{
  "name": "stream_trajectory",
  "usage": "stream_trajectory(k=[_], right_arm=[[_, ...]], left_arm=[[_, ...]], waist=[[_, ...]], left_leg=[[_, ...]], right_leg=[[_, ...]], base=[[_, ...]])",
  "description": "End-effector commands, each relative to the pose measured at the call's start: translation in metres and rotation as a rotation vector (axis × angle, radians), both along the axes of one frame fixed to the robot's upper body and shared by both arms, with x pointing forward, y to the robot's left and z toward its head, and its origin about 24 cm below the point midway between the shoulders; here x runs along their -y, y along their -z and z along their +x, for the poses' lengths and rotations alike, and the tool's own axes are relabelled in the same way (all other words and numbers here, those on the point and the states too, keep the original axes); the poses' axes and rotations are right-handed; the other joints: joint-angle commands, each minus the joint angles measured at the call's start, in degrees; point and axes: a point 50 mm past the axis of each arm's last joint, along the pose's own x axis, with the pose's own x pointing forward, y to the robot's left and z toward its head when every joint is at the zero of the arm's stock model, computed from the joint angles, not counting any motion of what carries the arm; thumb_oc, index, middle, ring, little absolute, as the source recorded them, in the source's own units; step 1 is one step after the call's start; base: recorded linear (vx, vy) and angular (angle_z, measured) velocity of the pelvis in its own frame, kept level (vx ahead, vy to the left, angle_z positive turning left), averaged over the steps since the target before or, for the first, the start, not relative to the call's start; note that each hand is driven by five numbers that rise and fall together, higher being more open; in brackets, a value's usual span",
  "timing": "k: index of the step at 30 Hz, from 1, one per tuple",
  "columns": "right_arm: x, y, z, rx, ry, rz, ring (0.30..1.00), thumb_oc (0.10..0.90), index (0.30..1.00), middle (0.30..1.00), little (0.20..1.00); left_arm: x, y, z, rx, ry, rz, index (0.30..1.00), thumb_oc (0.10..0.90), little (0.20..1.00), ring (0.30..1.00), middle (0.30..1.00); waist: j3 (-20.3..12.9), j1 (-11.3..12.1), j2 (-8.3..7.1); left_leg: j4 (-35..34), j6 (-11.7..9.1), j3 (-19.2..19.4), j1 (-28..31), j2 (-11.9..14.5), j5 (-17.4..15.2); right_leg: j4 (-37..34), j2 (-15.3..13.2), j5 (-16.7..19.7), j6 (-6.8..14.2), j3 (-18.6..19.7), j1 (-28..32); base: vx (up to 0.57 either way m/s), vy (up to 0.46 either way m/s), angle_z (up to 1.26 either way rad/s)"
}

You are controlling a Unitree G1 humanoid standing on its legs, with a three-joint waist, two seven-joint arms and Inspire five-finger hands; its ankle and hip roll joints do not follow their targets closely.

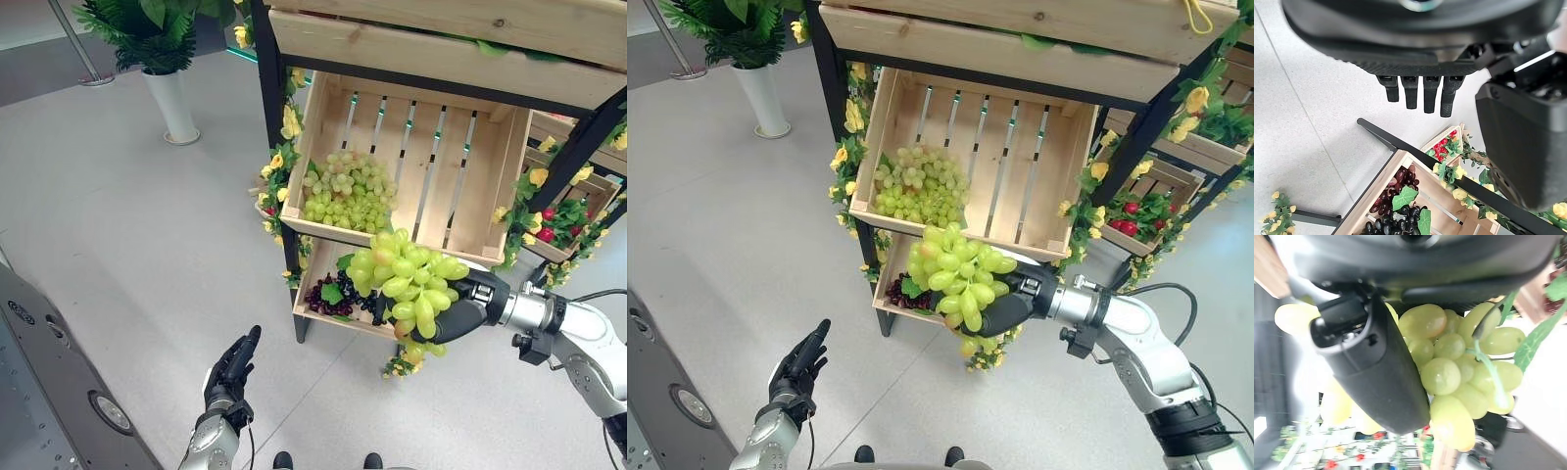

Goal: Pick up the fruits from the basket on one side to the basket on the other side

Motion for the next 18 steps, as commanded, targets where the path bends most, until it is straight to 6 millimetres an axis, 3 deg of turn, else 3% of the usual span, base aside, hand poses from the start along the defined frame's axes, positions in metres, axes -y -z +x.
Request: stream_trajectory(k=[1, 9, 18], right_arm=[[0.011, -0.086, 0.014, 0.325, 0.076, 0.297, 0.300, 0.400, 0.300, 0.300, 0.300], [0.023, -0.103, 0.030, 0.334, 0.206, 0.424, 0.300, 0.400, 0.300, 0.300, 0.300], [0.048, -0.130, 0.045, 0.441, 0.447, 0.274, 0.300, 0.400, 0.300, 0.300, 0.300]], left_arm=[[-0.011, -0.028, 0.035, 0.156, 0.072, 0.095, 0.900, 0.800, 0.900, 0.900, 0.900], [-0.006, -0.025, 0.035, 0.146, 0.096, 0.099, 0.900, 0.800, 0.900, 0.900, 0.900], [-0.004, -0.022, 0.028, 0.129, 0.100, 0.124, 0.900, 0.800, 0.900, 0.900, 0.900]], waist=[[-2.92, 1.16, -0.92], [-3.22, 1.73, -0.90], [-3.80, 2.01, -1.61]], left_leg=[[0.50, 1.28, 0.75, 3.52, -2.30, -8.97], [0.50, 1.28, 0.51, 3.77, -2.22, -9.08], [0.50, 1.09, 0.51, 3.97, -1.96, -8.99]], right_leg=[[0.38, -0.95, -3.10, -0.95, -1.98, 3.49], [0.38, -0.82, -3.37, -1.18, -2.14, 3.84], [0.38, -0.59, -3.58, -1.39, -1.98, 4.11]], base=[[0.00, 0.000, 0.00], [0.00, 0.002, 0.00], [0.00, 0.000, 0.00]])
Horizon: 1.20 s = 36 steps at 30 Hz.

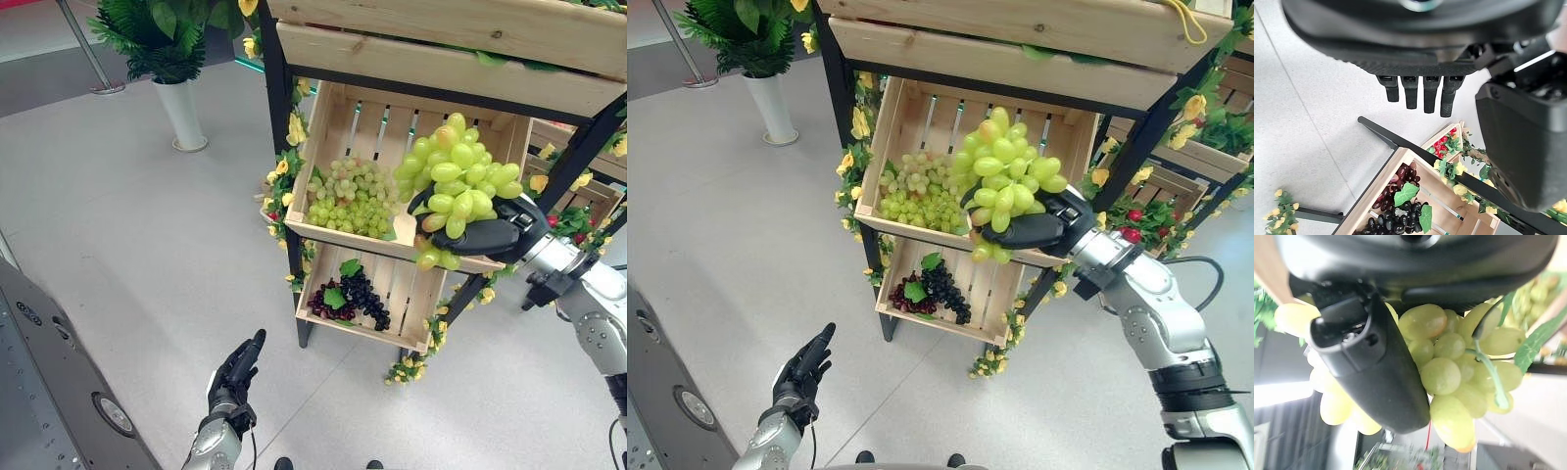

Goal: Pick up the fruits from the basket on one side to the basket on the other side

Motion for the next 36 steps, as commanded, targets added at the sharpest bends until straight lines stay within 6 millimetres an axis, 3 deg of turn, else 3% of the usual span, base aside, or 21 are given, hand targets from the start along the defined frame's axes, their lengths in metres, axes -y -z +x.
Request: stream_trajectory(k=[1, 8, 14, 22, 29, 36], right_arm=[[0.018, -0.088, 0.006, 0.353, 0.144, 0.001, 0.300, 0.400, 0.300, 0.300, 0.300], [0.027, -0.104, 0.019, 0.330, 0.308, -0.284, 0.300, 0.400, 0.300, 0.300, 0.300], [0.019, -0.113, 0.039, 0.277, 0.385, -0.460, 0.300, 0.400, 0.300, 0.300, 0.300], [0.004, -0.126, 0.063, 0.240, 0.465, -0.501, 0.300, 0.400, 0.300, 0.300, 0.300], [-0.001, -0.118, 0.087, 0.152, 0.554, -0.609, 0.300, 0.400, 0.300, 0.300, 0.300], [0.013, -0.105, 0.101, 0.024, 0.630, -0.777, 0.300, 0.400, 0.300, 0.300, 0.300]], left_arm=[[-0.010, -0.026, 0.033, 0.155, 0.074, 0.126, 0.900, 0.800, 0.900, 0.900, 0.900], [-0.010, -0.025, 0.031, 0.156, 0.080, 0.129, 0.900, 0.800, 0.900, 0.900, 0.900], [-0.005, -0.026, 0.034, 0.147, 0.103, 0.128, 0.900, 0.800, 0.900, 0.900, 0.900], [0.002, -0.026, 0.040, 0.133, 0.139, 0.122, 0.900, 0.800, 0.900, 0.900, 0.900], [0.012, -0.029, 0.047, 0.139, 0.170, 0.122, 0.900, 0.800, 0.900, 0.900, 0.900], [0.013, -0.030, 0.050, 0.135, 0.178, 0.131, 0.900, 0.800, 0.900, 0.900, 0.900]], waist=[[-2.88, 1.46, -1.82], [-2.86, 1.93, -2.24], [-2.86, 3.32, -2.71], [-2.86, 5.47, -2.96], [-2.60, 7.42, -3.03], [-2.17, 9.09, -3.15]], left_leg=[[0.49, 1.10, 0.78, 3.77, -1.96, -8.96], [0.49, 1.05, 0.27, 3.80, -2.05, -8.63], [0.49, 1.12, -0.82, 3.56, -2.37, -8.27], [0.49, 1.21, -2.12, 3.50, -2.80, -7.97], [0.49, 1.18, -3.00, 3.56, -2.86, -7.62], [0.49, 1.14, -3.90, 3.56, -2.90, -7.35]], right_leg=[[0.39, -0.71, -3.59, -1.42, -1.87, 3.85], [0.39, -0.78, -3.62, -1.60, -2.27, 4.24], [0.39, -0.99, -3.63, -1.72, -3.19, 4.64], [0.39, -1.23, -3.73, -1.85, -4.36, 5.25], [0.39, -1.45, -3.74, -1.99, -5.61, 5.85], [0.39, -1.58, -3.82, -2.13, -6.64, 6.38]], base=[[0.00, 0.000, 0.00], [0.00, 0.000, 0.00], [0.00, 0.000, 0.00], [0.00, 0.011, 0.07], [-0.01, 0.003, 0.10], [-0.01, -0.002, 0.11]])
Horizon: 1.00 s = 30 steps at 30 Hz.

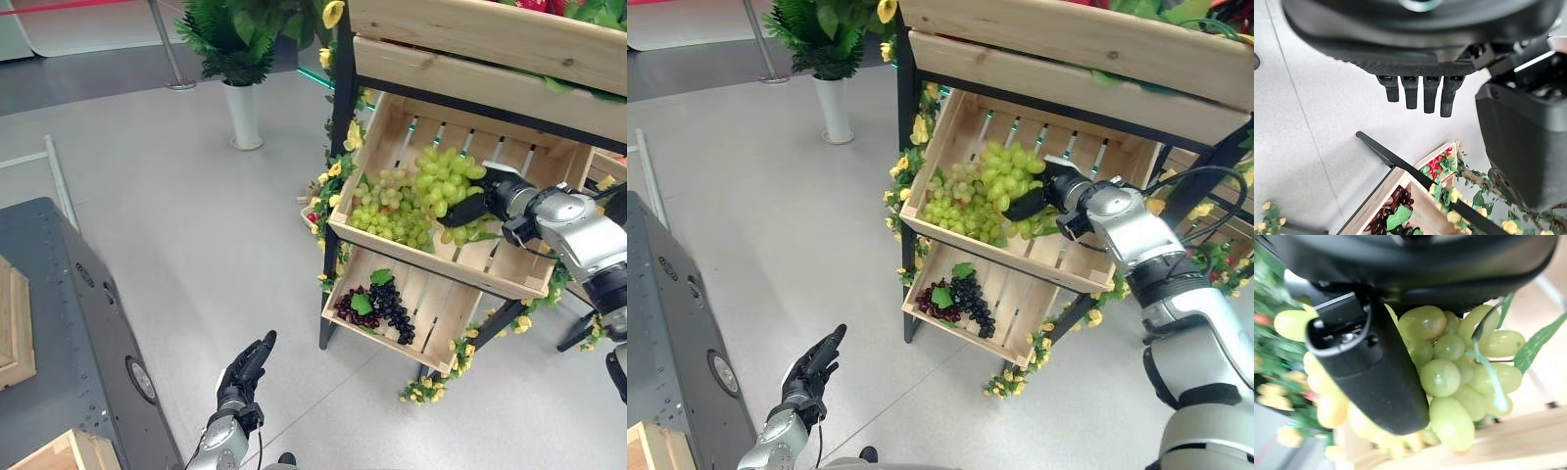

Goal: Pick up the fruits from the basket on one side to the basket on the other side

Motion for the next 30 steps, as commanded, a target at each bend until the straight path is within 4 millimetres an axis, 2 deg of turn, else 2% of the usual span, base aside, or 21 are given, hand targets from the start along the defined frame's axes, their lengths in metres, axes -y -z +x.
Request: stream_trajectory(k=[1, 7, 8, 9, 10, 11, 17, 24, 30], right_arm=[[0.000, -0.108, 0.010, 0.309, 0.035, -0.129, 0.300, 0.400, 0.300, 0.300, 0.300], [0.033, -0.110, 0.007, 0.207, 0.153, -0.377, 0.300, 0.400, 0.300, 0.300, 0.300], [0.042, -0.113, 0.004, 0.185, 0.194, -0.448, 0.444, 0.496, 0.444, 0.444, 0.444], [0.044, -0.114, 0.003, 0.179, 0.203, -0.468, 0.505, 0.536, 0.505, 0.505, 0.505], [0.052, -0.120, 0.001, 0.184, 0.250, -0.588, 0.775, 0.717, 0.775, 0.775, 0.775], [0.060, -0.129, -0.003, 0.208, 0.288, -0.658, 0.900, 0.800, 0.900, 0.900, 0.900], [0.064, -0.150, -0.011, 0.262, 0.323, -0.793, 0.900, 0.800, 0.900, 0.900, 0.900], [0.067, -0.146, -0.014, 0.237, 0.329, -0.825, 0.900, 0.800, 0.900, 0.900, 0.900], [0.062, -0.144, -0.013, 0.299, 0.306, -0.797, 0.900, 0.800, 0.900, 0.900, 0.900]], left_arm=[[0.002, -0.031, 0.044, 0.169, 0.122, 0.096, 0.900, 0.800, 0.900, 0.900, 0.900], [-0.004, -0.029, 0.041, 0.159, 0.122, 0.109, 0.900, 0.800, 0.900, 0.900, 0.900], [-0.004, -0.029, 0.041, 0.160, 0.122, 0.110, 0.900, 0.800, 0.900, 0.900, 0.900], [-0.004, -0.029, 0.041, 0.160, 0.123, 0.110, 0.900, 0.800, 0.900, 0.900, 0.900], [-0.004, -0.029, 0.040, 0.162, 0.123, 0.109, 0.900, 0.800, 0.900, 0.900, 0.900], [-0.005, -0.030, 0.039, 0.164, 0.125, 0.110, 0.900, 0.800, 0.900, 0.900, 0.900], [-0.008, -0.029, 0.035, 0.163, 0.124, 0.106, 0.900, 0.800, 0.900, 0.900, 0.900], [-0.011, -0.028, 0.032, 0.156, 0.126, 0.102, 0.900, 0.800, 0.900, 0.900, 0.900], [-0.012, -0.027, 0.031, 0.149, 0.126, 0.099, 0.900, 0.800, 0.900, 0.900, 0.900]], waist=[[-2.14, 1.18, -2.92], [-2.09, 1.55, -2.86], [-2.11, 1.50, -2.84], [-2.12, 1.49, -2.83], [-2.11, 1.40, -2.78], [-2.17, 1.28, -2.79], [-2.58, 0.56, -2.61], [-3.06, -0.16, -2.37], [-3.30, -0.62, -2.18]], left_leg=[[0.13, 1.57, -0.18, 3.44, -2.35, -8.39], [0.13, 1.60, -0.23, 3.36, -2.31, -8.18], [0.13, 1.60, -0.14, 3.33, -2.33, -8.16], [0.13, 1.61, -0.12, 3.33, -2.33, -8.16], [0.13, 1.64, 0.01, 3.31, -2.34, -8.14], [0.13, 1.62, 0.21, 3.32, -2.25, -8.19], [0.13, 1.71, 0.88, 3.30, -2.30, -8.25], [0.13, 1.74, 1.80, 3.09, -2.16, -8.38], [0.13, 1.70, 2.23, 2.85, -2.07, -8.41]], right_leg=[[0.41, -1.33, -3.35, -2.14, -2.40, 4.12], [0.41, -1.37, -3.17, -2.02, -2.42, 4.08], [0.41, -1.33, -3.14, -1.99, -2.29, 4.02], [0.41, -1.33, -3.13, -1.99, -2.26, 4.01], [0.41, -1.31, -3.07, -1.97, -2.12, 3.93], [0.41, -1.28, -3.04, -1.86, -1.93, 3.87], [0.41, -1.14, -2.95, -1.69, -1.08, 3.43], [0.41, -1.14, -2.95, -1.62, -0.61, 2.88], [0.41, -1.19, -2.85, -1.54, -0.38, 2.39]], base=[[0.00, -0.008, 0.13], [0.00, -0.007, 0.03], [0.00, 0.000, 0.00], [0.00, 0.000, 0.00], [0.00, 0.000, 0.00], [0.00, 0.000, 0.00], [0.00, 0.004, -0.04], [-0.01, 0.010, -0.05], [0.00, 0.001, -0.01]])
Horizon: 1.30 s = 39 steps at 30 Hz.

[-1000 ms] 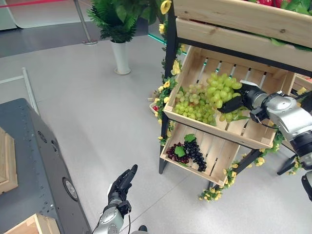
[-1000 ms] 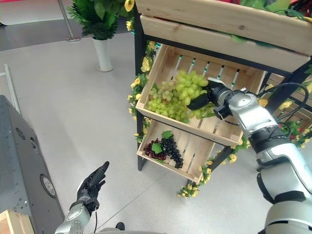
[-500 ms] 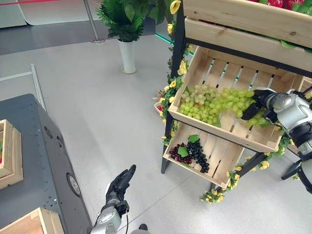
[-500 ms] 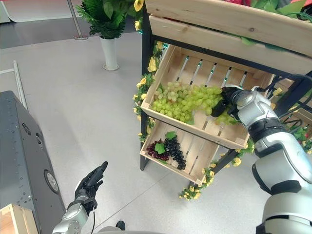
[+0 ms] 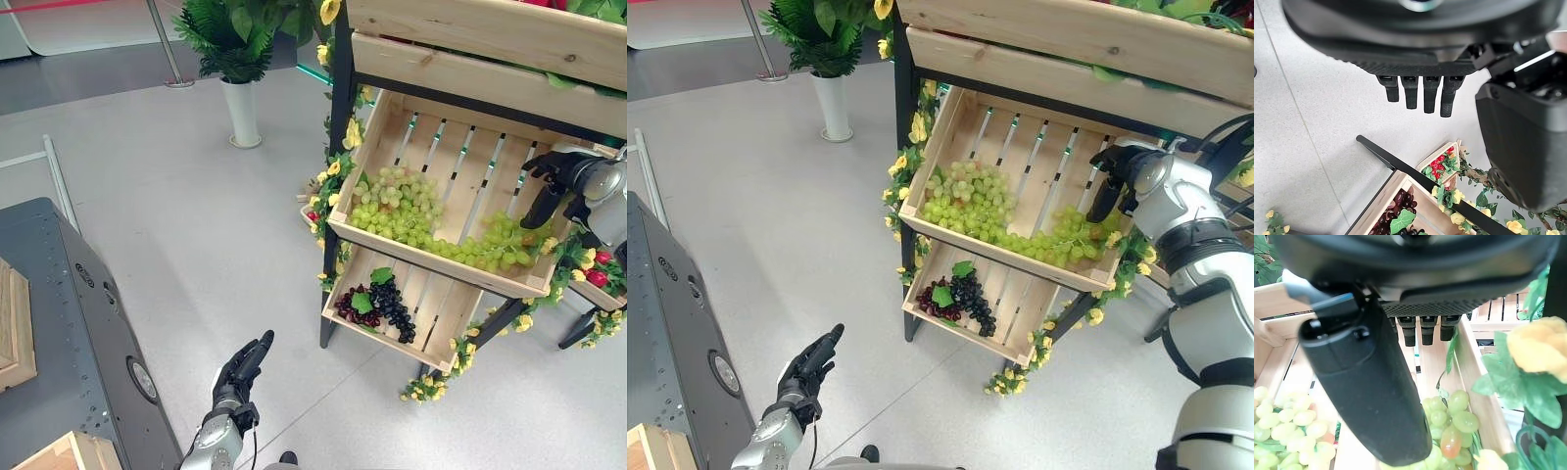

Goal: Pick up the fruits from the basket on one side to the basket on the other side

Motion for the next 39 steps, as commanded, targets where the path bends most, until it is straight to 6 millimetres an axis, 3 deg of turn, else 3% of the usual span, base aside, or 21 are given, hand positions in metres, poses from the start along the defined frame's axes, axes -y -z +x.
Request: stream_trajectory(k=[1, 7, 15, 21, 25, 30, 33, 39], right_arm=[[0.005, -0.090, -0.013, 0.304, 0.009, -0.189, 0.900, 0.800, 0.900, 0.900, 0.900], [-0.007, -0.088, -0.012, 0.381, -0.071, -0.097, 0.900, 0.800, 0.900, 0.900, 0.900], [-0.045, -0.085, -0.015, 0.582, -0.316, 0.122, 0.900, 0.800, 0.900, 0.900, 0.900], [-0.081, -0.049, -0.030, 0.706, -0.514, 0.265, 0.900, 0.800, 0.900, 0.900, 0.900], [-0.102, -0.026, -0.052, 0.773, -0.631, 0.321, 0.900, 0.800, 0.900, 0.900, 0.900], [-0.128, -0.005, -0.074, 0.832, -0.761, 0.512, 0.900, 0.800, 0.900, 0.900, 0.900], [-0.144, 0.002, -0.101, 0.889, -0.893, 0.617, 0.900, 0.800, 0.900, 0.900, 0.900], [-0.165, 0.030, -0.133, 0.774, -1.059, 0.723, 0.900, 0.800, 0.900, 0.900, 0.900]], left_arm=[[-0.004, -0.025, 0.030, 0.146, 0.114, 0.079, 0.900, 0.800, 0.900, 0.900, 0.900], [-0.004, -0.025, 0.030, 0.143, 0.118, 0.081, 0.900, 0.800, 0.900, 0.900, 0.900], [-0.005, -0.023, 0.028, 0.134, 0.129, 0.080, 0.900, 0.800, 0.900, 0.900, 0.900], [0.000, -0.023, 0.029, 0.138, 0.107, 0.070, 0.900, 0.800, 0.900, 0.900, 0.900], [0.003, -0.022, 0.028, 0.138, 0.086, 0.061, 0.900, 0.800, 0.900, 0.900, 0.900], [0.010, -0.020, 0.030, 0.140, 0.058, 0.050, 0.900, 0.800, 0.900, 0.900, 0.900], [0.012, -0.019, 0.027, 0.146, 0.023, 0.038, 0.900, 0.800, 0.900, 0.900, 0.900], [0.018, -0.022, 0.026, 0.157, 0.010, 0.032, 0.900, 0.800, 0.900, 0.900, 0.900]], waist=[[-3.24, 0.26, -2.55], [-3.36, -0.22, -2.28], [-3.52, -1.02, -1.76], [-3.15, -2.41, -0.96], [-2.57, -3.49, -0.15], [-1.92, -4.84, 0.63], [-1.74, -5.75, 1.23], [-1.21, -6.85, 1.83]], left_leg=[[0.15, 1.19, 1.51, 3.10, -2.17, -8.15], [0.15, 1.21, 1.74, 3.05, -2.25, -8.34], [0.15, 1.30, 2.08, 2.99, -2.26, -8.49], [0.15, 1.63, 2.75, 3.06, -2.16, -8.76], [0.15, 1.97, 3.40, 3.41, -2.00, -9.12], [0.15, 2.13, 4.52, 3.83, -1.76, -9.48], [0.15, 2.14, 4.95, 3.89, -1.69, -9.75], [0.15, 2.26, 5.73, 4.13, -1.80, -9.84]], right_leg=[[0.42, -1.08, -2.55, -1.23, -1.49, 3.27], [0.42, -1.15, -2.57, -1.16, -1.47, 3.03], [0.42, -1.14, -2.67, -1.08, -1.30, 2.65], [0.42, -1.19, -2.71, -0.94, -0.55, 2.26], [0.42, -1.20, -2.71, -0.83, 0.02, 2.22], [0.42, -1.16, -2.72, -0.76, 0.72, 2.10], [0.42, -0.99, -2.77, -0.73, 1.47, 1.82], [0.42, -0.99, -2.65, -0.53, 2.06, 1.73]], base=[[0.00, 0.000, 0.00], [0.00, 0.000, -0.01], [0.00, 0.000, 0.00], [0.00, 0.000, 0.00], [0.01, -0.005, -0.06], [0.01, -0.003, -0.09], [0.01, 0.007, -0.09], [0.00, -0.002, -0.09]])
